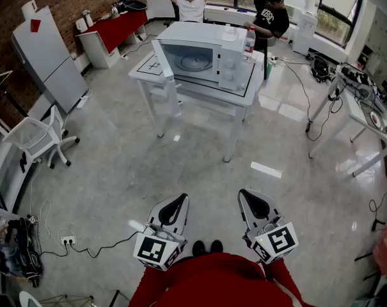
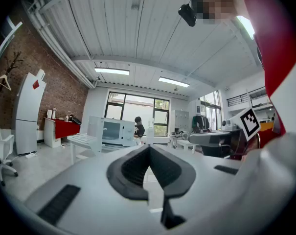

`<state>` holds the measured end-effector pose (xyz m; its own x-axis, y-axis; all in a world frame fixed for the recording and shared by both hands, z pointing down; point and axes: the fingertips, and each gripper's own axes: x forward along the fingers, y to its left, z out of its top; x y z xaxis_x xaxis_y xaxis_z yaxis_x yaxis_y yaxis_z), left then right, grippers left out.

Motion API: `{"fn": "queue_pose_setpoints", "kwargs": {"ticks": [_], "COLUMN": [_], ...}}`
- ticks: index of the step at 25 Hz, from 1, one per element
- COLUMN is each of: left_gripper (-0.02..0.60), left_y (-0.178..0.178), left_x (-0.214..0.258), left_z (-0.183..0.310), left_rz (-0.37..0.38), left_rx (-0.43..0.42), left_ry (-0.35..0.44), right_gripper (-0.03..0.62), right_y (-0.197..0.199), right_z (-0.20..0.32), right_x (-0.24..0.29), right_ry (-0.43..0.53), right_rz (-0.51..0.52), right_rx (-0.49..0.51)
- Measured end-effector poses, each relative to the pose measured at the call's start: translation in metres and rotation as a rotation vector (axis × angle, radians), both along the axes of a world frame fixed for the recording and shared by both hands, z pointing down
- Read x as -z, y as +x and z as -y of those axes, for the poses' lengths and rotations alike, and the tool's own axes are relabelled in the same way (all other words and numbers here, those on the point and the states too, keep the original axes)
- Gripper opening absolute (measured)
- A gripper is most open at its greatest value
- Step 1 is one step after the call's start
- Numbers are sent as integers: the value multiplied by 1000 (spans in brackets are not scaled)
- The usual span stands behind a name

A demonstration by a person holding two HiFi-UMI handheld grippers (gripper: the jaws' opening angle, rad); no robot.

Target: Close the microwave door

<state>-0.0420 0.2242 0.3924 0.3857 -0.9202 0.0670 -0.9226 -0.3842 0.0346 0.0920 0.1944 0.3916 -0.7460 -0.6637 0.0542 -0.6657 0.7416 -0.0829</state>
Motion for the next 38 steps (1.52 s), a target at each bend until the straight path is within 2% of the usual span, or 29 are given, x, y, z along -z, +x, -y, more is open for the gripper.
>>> {"fn": "queue_pose_setpoints", "kwargs": {"ticks": [18, 25, 30, 38], "left_gripper": [9, 9, 9, 9], "left_y": [20, 18, 0, -42], "left_x": [-12, -16, -2, 10], "left_z": [9, 20, 36, 81], "left_rz": [-1, -30, -104, -57], "left_rx": [9, 54, 132, 221], "left_ry": [-42, -52, -29, 8], "right_gripper": [14, 14, 14, 14], "right_y": [27, 46, 62, 65], "right_z": [9, 17, 31, 76], "right_x": [-11, -13, -6, -7], "right_ry": [-55, -66, -48, -49], "right_rz": [13, 20, 13, 34], "right_rx": [2, -4, -17, -57]}}
